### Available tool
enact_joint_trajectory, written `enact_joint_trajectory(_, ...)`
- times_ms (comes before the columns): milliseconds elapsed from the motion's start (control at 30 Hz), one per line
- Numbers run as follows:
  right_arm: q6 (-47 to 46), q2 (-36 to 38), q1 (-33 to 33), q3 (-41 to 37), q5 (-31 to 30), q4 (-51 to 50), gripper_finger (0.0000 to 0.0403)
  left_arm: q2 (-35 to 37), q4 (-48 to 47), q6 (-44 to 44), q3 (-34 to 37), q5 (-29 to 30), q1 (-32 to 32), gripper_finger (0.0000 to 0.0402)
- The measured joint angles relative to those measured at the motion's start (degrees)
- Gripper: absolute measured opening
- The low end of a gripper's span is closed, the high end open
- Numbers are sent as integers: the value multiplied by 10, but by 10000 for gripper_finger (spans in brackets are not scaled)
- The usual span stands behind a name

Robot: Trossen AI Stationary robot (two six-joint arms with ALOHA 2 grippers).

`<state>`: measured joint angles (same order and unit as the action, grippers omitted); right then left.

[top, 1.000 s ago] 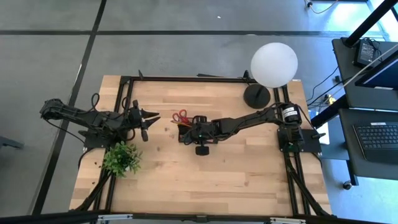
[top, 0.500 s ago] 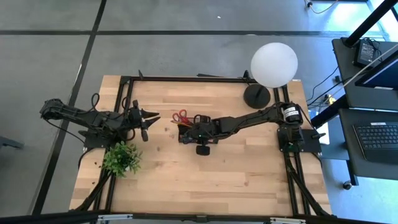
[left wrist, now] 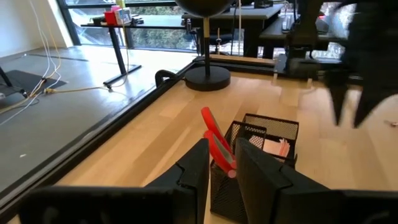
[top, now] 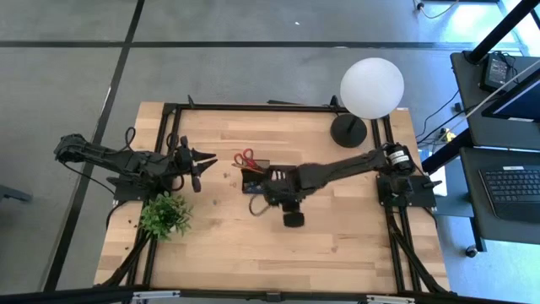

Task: Pick and place office supplies into organizer
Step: Put the pink binder clip into the black desk organizer

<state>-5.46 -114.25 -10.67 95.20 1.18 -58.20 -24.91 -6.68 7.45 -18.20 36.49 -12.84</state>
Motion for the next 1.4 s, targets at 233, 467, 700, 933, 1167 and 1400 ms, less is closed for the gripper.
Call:
enact_joint_trajectory(233, 26, 18, -54, 0, -50, -60, 109, 0, 2, 4, 0, 0, 0, 72)
enact_joint_trajectory(467, 19, 60, -121, -29, -90, -88, 109, 0, 5, 15, 0, 0, 0, 73)
enact_joint_trajectory(700, -42, 190, -207, -196, -91, 24, 109, 0, 5, 48, 0, 0, 0, 72)
enact_joint_trajectory(933, -108, 254, -289, -321, -79, 112, 110, 0, 5, 55, 0, 0, 0, 73)
enact_joint_trajectory(1167, -138, 236, -307, -371, -47, 189, 147, 0, 4, 55, 0, 1, 0, 72)
enact_joint_trajectory(1400, -161, 230, -311, -383, -39, 218, 205, 0, 4, 55, 0, 2, 0, 73)
